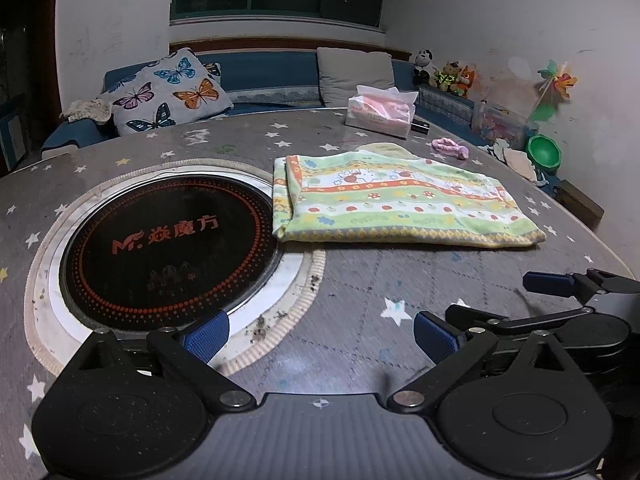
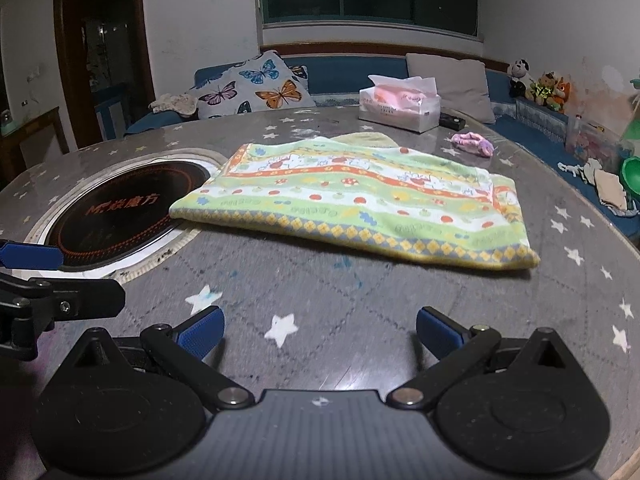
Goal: Fold clothes
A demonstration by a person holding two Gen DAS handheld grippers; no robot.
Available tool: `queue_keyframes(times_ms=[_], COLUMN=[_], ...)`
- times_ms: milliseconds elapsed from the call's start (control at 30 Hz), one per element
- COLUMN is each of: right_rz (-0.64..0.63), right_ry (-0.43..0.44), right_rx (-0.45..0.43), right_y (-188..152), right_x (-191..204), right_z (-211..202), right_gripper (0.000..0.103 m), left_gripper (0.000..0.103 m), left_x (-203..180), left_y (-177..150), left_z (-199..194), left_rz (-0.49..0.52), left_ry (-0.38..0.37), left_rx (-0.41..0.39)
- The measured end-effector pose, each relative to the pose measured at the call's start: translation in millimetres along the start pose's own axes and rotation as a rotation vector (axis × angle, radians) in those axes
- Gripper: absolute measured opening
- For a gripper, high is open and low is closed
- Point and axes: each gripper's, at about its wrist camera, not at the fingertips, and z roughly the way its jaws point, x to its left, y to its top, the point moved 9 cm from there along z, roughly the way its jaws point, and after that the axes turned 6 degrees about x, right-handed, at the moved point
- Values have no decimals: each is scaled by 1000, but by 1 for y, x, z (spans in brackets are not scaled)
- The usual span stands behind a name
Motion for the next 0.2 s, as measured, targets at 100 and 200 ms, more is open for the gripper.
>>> queue_keyframes(times_ms=[100,200], right_rz=[1,5], right_ry=[4,7], right_rx=[4,4], right_y=[-4,-7], right_x=[2,4], right_z=[-1,-3], right_gripper=[103,103], left_gripper=[100,101], left_x=[-3,-4], left_y=[-2,-2], left_z=[-4,-8], left_rz=[9,15], left_ry=[10,11], left_rx=[-14,-18])
